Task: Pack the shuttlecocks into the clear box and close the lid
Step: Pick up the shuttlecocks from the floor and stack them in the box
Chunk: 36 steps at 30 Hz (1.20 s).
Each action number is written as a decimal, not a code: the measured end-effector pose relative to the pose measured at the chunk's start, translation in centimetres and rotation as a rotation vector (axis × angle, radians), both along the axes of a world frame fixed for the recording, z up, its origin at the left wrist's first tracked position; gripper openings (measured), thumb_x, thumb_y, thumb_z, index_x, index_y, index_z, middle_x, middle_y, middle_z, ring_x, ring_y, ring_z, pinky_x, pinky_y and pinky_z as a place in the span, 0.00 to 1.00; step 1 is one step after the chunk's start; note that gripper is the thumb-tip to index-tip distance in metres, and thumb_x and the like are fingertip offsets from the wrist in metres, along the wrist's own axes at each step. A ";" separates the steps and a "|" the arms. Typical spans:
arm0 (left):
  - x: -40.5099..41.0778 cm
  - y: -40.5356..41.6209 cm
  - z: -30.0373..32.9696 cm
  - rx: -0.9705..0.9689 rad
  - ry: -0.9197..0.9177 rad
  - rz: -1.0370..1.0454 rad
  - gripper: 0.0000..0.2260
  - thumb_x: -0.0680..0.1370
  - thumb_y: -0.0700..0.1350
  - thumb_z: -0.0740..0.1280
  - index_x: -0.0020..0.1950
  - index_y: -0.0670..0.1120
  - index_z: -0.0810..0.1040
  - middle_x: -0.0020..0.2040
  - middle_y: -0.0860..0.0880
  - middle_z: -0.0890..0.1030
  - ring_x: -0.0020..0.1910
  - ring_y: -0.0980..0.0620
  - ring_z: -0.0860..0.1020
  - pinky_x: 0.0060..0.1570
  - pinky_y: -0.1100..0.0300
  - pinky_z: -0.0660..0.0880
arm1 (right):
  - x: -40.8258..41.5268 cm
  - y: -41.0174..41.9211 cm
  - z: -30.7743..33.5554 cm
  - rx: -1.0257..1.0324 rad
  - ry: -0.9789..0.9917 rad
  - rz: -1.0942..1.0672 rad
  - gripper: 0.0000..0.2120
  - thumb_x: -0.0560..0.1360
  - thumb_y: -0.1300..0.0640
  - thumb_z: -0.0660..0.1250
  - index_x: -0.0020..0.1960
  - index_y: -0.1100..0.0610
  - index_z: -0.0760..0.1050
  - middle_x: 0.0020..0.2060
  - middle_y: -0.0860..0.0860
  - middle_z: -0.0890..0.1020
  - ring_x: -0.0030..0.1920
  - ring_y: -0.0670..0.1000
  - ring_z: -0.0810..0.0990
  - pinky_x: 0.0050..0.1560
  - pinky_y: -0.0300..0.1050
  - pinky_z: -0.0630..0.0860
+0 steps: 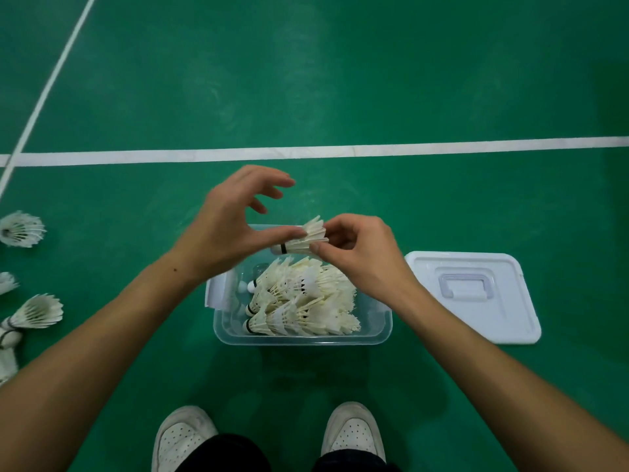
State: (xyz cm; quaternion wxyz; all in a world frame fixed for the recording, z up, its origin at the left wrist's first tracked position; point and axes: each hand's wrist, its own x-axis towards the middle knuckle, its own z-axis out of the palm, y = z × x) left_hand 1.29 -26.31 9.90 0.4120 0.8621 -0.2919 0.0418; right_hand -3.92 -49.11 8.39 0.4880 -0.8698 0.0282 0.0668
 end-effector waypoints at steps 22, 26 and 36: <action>-1.7 5.6 -3.7 0.062 0.132 0.175 0.18 0.77 0.55 0.75 0.63 0.49 0.82 0.60 0.54 0.82 0.58 0.55 0.80 0.53 0.55 0.79 | 2.3 8.2 -7.8 -0.188 0.191 0.098 0.17 0.73 0.42 0.79 0.55 0.52 0.84 0.47 0.45 0.88 0.47 0.45 0.86 0.55 0.54 0.85; -2.4 6.5 -4.2 0.050 0.182 0.198 0.22 0.75 0.59 0.76 0.64 0.49 0.81 0.60 0.54 0.82 0.58 0.55 0.80 0.52 0.53 0.80 | 1.8 6.5 -5.4 -0.148 0.070 0.058 0.23 0.71 0.38 0.77 0.58 0.51 0.83 0.46 0.43 0.87 0.48 0.42 0.85 0.56 0.50 0.85; -5.4 9.6 -1.7 0.032 0.159 0.260 0.28 0.75 0.62 0.76 0.70 0.51 0.77 0.65 0.57 0.80 0.58 0.56 0.80 0.53 0.57 0.79 | 1.2 7.7 0.5 -0.131 -0.221 0.159 0.29 0.72 0.34 0.74 0.65 0.50 0.76 0.52 0.42 0.84 0.52 0.43 0.84 0.52 0.50 0.85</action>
